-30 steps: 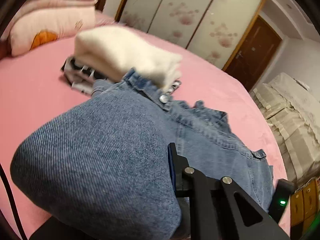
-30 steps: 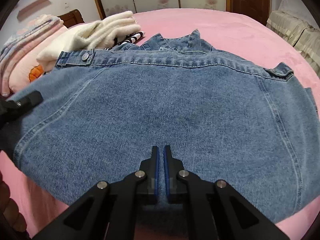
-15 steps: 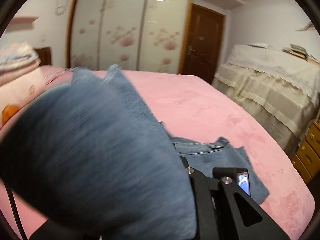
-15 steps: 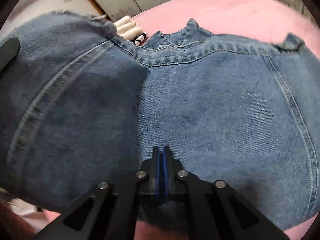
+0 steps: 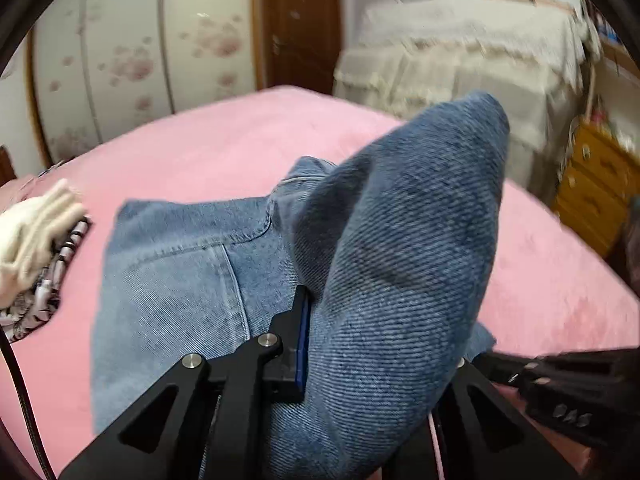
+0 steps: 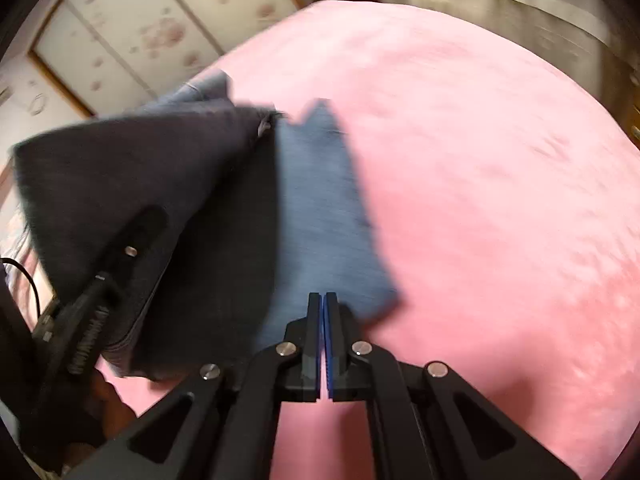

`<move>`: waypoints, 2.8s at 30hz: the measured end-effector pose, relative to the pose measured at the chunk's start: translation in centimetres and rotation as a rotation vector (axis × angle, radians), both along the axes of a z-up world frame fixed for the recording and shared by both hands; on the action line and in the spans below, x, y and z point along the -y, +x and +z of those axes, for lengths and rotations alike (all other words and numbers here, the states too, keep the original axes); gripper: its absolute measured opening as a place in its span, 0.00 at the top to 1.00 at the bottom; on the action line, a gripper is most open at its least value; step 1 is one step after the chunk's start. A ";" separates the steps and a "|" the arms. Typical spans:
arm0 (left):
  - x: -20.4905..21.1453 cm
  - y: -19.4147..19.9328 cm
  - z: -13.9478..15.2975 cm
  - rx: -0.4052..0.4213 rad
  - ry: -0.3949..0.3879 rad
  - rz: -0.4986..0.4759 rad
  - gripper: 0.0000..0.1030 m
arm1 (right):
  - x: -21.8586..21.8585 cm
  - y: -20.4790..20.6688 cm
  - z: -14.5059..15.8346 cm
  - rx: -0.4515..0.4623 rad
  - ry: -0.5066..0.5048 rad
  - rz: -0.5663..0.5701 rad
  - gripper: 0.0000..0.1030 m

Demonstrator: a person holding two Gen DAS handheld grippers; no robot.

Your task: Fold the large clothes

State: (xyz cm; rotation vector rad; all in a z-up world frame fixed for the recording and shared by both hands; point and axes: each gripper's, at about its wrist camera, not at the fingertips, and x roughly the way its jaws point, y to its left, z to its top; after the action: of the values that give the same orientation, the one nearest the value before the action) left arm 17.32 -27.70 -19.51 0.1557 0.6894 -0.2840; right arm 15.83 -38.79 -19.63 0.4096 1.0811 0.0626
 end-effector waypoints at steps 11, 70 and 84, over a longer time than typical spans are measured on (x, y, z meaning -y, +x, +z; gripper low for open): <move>1.9 0.3 -1.6 -0.059 0.070 -0.061 0.66 | 0.8 -1.1 -1.1 -0.008 -0.001 -0.046 0.99; -18.5 12.7 0.7 -0.457 -0.260 0.159 0.28 | -2.2 17.8 2.1 -0.074 -0.149 0.187 0.57; -18.1 16.0 -1.0 -0.439 -0.167 0.206 0.59 | 0.5 18.7 -0.3 -0.073 -0.031 0.143 0.82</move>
State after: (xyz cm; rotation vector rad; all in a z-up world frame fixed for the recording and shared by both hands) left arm 33.35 -9.61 -20.47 -0.1429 1.1038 -0.1771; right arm 34.49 -39.30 -19.98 0.3080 1.1808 0.1580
